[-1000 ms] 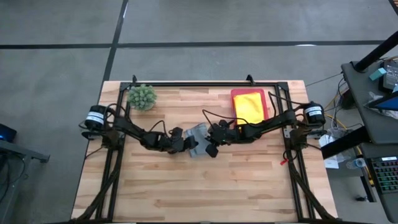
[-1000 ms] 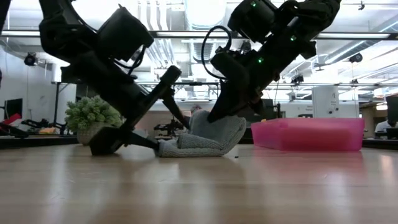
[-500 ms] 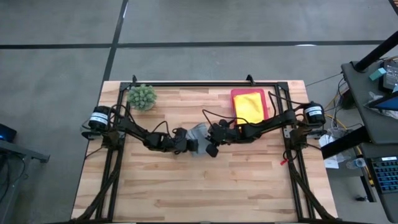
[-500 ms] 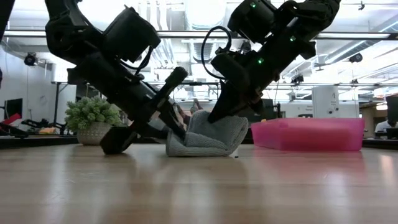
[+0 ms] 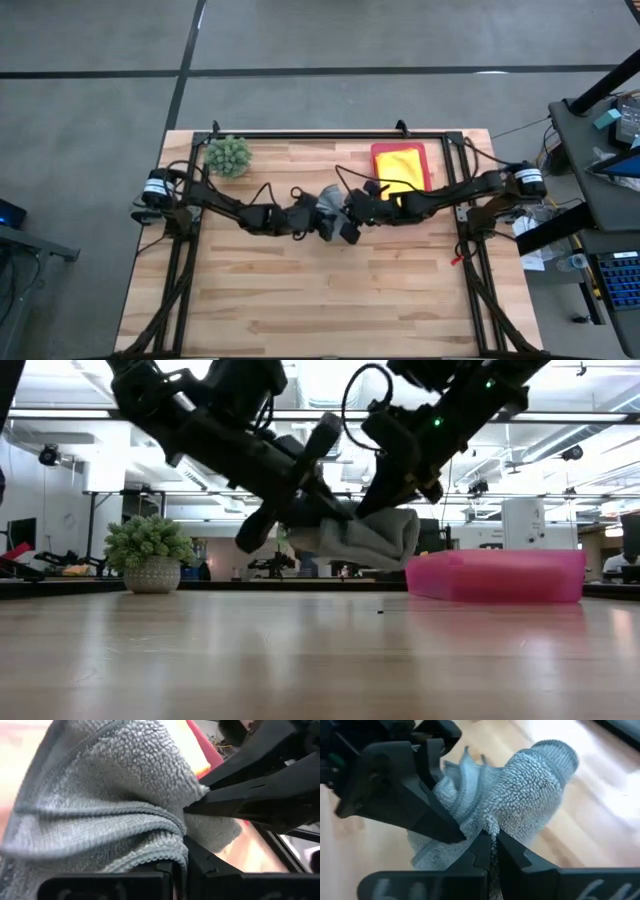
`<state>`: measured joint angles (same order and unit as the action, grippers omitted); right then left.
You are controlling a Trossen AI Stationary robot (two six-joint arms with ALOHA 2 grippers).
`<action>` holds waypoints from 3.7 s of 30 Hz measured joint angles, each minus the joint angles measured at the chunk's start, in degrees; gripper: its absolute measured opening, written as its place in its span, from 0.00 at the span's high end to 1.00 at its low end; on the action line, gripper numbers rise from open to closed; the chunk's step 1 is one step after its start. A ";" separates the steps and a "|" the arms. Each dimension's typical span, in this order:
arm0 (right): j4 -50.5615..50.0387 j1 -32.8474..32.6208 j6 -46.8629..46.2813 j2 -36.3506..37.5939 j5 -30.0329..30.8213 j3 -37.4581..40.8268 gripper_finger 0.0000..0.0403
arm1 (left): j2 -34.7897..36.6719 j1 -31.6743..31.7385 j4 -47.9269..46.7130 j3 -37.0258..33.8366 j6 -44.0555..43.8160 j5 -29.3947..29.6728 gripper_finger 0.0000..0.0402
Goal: Fold microfiber towels
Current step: Put the gray microfiber cloth into the pink bin
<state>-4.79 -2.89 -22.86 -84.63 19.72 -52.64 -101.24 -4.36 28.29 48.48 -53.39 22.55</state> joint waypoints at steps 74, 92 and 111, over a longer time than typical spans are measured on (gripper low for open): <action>-24.64 23.58 2.47 35.58 11.20 21.65 0.98 | -29.98 13.98 -5.48 46.32 19.24 -16.14 0.84; -28.67 23.56 -2.51 35.51 9.99 21.18 0.85 | -27.93 13.98 -19.46 45.76 19.30 -18.56 0.60; -34.63 23.69 -3.95 35.66 8.33 12.55 0.70 | -18.19 13.74 -35.39 43.48 32.61 -21.03 0.60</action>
<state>-39.42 20.80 -26.82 -48.97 28.05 -40.09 -119.44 9.39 -7.10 91.96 -20.77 1.52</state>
